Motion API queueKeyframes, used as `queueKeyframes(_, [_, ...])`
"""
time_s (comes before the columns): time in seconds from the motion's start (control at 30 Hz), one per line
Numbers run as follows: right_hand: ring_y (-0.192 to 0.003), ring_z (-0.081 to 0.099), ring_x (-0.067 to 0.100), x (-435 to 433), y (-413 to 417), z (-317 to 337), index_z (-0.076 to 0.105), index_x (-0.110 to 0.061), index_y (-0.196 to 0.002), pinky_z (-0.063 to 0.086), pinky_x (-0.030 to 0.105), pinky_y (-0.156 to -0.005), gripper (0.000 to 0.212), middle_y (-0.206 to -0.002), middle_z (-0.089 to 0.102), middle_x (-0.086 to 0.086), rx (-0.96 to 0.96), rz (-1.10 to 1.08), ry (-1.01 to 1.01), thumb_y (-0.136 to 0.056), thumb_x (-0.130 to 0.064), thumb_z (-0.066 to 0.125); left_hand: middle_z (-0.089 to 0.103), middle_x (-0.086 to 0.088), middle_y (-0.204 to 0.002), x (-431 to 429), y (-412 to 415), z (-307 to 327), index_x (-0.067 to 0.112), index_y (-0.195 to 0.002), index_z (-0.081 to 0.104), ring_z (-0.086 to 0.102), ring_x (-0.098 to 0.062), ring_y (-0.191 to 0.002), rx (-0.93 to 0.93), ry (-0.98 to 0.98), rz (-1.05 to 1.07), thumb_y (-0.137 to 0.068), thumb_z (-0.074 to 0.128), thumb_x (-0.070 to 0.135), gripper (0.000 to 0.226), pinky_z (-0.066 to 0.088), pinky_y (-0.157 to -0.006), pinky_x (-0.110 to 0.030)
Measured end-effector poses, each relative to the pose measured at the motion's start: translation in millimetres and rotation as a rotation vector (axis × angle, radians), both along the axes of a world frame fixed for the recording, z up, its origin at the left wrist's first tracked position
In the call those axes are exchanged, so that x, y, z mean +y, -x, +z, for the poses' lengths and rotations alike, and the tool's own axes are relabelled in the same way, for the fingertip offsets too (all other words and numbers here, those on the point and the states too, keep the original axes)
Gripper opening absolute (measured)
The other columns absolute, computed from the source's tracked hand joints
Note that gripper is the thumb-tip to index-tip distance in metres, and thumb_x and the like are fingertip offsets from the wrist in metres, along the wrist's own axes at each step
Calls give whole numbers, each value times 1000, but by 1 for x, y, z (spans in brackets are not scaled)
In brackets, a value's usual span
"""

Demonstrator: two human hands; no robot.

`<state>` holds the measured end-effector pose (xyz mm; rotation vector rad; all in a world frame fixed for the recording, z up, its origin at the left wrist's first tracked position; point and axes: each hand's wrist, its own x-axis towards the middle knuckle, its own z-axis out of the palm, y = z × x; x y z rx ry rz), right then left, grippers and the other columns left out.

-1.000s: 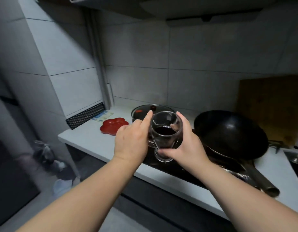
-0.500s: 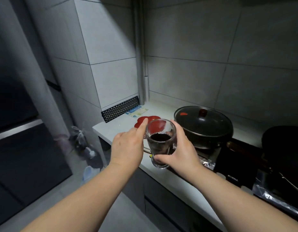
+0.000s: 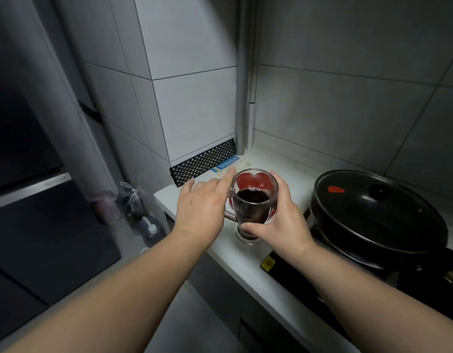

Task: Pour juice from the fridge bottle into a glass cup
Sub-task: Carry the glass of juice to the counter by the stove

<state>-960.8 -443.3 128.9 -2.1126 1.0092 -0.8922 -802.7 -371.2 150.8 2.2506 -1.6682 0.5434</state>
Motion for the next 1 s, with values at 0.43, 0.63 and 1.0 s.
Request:
queueKeyframes(0.43, [-120,55,19,-72,-94,-47,18,-32,-148,44,31,-99,119,-132,54,-3,52,-346,-107,-54,-30,92,57,3,-130,-130,-108,-38,25,-153,13,55,-19,-116,39,-126,-379,-94,42,15,67,21,-112,-39])
queueKeyframes(0.63, [-124,51,17,-98,-95,-56,17,-31,-149,40,25,-98,116,-133,53,-1,72,-452,-115,-60,-27,91,65,-3,-86,-183,-113,-66,17,-134,55,64,-26,-79,-2,95,-499,-78,55,13,56,44,-93,-46])
queueKeyframes(1.0, [-132,41,24,-151,-93,-72,9,-39,-149,39,42,-109,117,-139,50,2,122,-455,-159,-63,-35,89,62,-3,-83,-240,-115,-83,13,-133,55,60,-23,-76,-138,70,-526,-74,78,27,64,48,-80,-42])
